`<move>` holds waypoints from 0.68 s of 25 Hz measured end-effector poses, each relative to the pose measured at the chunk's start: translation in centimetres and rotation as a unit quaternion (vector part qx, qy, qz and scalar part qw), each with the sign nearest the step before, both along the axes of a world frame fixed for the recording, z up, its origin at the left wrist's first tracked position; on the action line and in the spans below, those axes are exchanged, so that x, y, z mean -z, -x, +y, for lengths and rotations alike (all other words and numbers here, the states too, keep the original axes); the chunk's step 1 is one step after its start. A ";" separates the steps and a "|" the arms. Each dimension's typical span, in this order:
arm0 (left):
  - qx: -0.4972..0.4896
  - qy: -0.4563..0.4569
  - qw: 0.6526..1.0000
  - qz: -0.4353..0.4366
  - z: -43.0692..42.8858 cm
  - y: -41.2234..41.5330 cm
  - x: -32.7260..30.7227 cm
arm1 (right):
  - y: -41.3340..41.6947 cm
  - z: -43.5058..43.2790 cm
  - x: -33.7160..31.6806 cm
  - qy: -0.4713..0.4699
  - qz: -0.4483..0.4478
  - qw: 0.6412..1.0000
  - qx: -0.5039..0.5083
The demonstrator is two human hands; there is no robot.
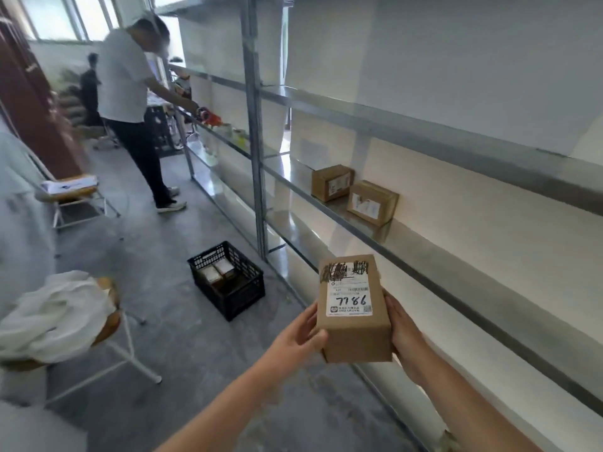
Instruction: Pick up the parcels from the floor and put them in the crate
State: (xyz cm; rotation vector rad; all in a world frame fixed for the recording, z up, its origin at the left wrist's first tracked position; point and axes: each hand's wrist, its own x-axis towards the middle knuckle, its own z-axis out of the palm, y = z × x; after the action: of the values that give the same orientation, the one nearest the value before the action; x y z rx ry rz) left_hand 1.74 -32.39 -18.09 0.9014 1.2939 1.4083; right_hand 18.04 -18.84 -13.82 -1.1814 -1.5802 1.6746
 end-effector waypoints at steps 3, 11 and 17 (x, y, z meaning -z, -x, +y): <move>-0.068 0.045 0.996 -0.027 -2.0 4.1 1.0 | 5.0 -1.4 0.7 0.021 0.017 0.999 -0.047; -0.178 0.028 0.984 -0.002 -2.6 11.9 2.8 | 16.1 2.2 2.6 0.053 -0.012 0.989 -0.139; -0.218 0.043 0.975 0.013 0.7 17.3 1.1 | 23.6 8.2 3.1 0.035 -0.006 0.976 -0.216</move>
State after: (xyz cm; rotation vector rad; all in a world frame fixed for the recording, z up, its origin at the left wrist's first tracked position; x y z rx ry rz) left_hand -15.56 -31.66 -19.19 0.5980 1.6292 1.6614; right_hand -5.59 -10.62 -16.89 -0.9241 -1.9013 2.0070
